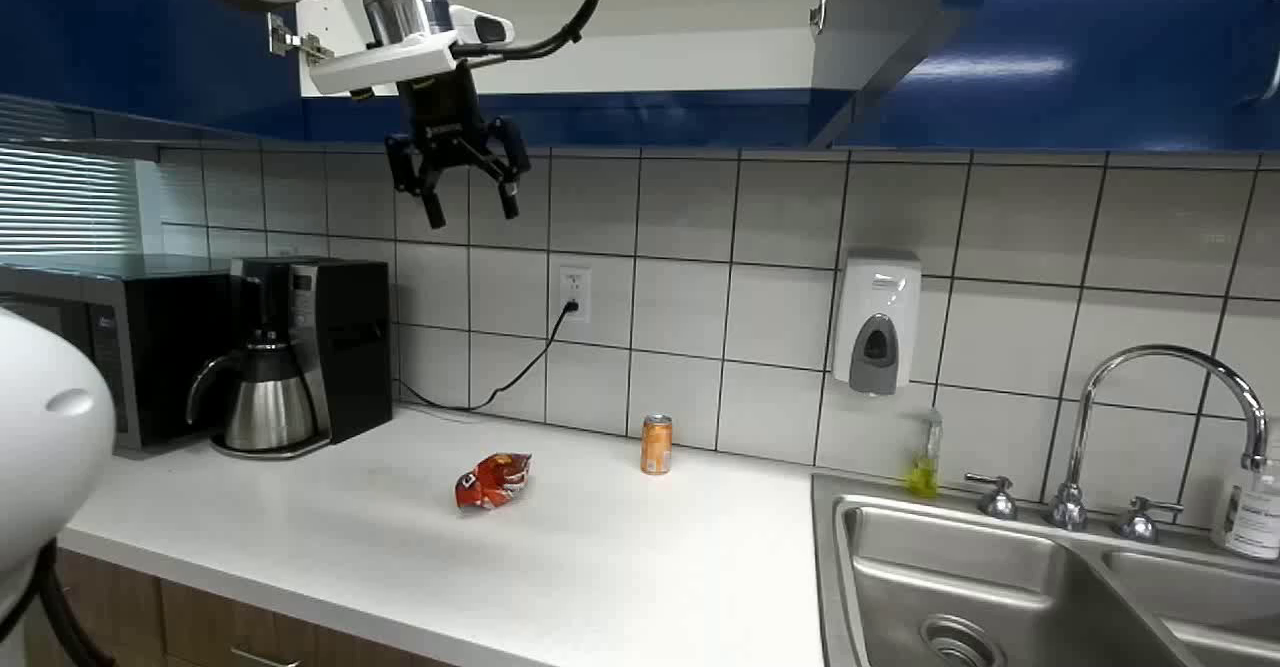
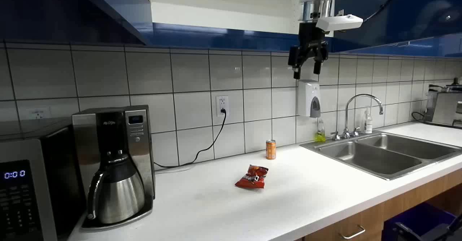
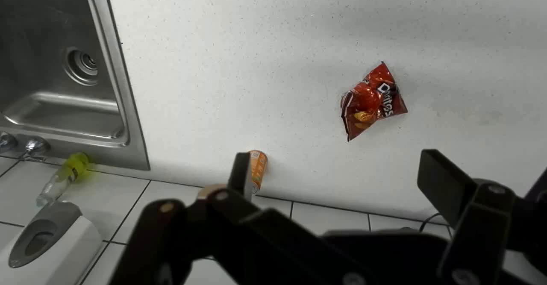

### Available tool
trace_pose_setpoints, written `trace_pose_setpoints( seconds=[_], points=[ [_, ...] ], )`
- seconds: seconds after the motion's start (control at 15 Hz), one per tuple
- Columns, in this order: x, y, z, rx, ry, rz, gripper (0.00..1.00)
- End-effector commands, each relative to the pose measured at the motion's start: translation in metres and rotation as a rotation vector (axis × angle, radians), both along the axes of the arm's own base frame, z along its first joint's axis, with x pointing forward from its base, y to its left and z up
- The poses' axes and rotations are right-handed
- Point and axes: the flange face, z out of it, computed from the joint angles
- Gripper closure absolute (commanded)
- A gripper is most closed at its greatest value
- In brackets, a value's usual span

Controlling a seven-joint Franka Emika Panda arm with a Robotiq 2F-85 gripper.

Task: Put the orange sachet in the top cabinet

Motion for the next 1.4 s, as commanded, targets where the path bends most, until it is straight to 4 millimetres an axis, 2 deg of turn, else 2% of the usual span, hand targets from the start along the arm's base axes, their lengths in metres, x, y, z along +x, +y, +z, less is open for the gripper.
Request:
trace_pose_setpoints(
  seconds=[0.0, 0.4, 0.67, 1.33],
  points=[
    [0.000, 0.000, 0.000, 0.000, 0.001, 0.000, 0.00],
    [0.000, 0.000, 0.000, 0.000, 0.001, 0.000, 0.00],
    [-0.001, 0.002, -0.007, 0.047, 0.027, -0.018, 0.00],
    [-0.014, 0.011, -0.049, 0.137, 0.151, -0.057, 0.00]
  ],
)
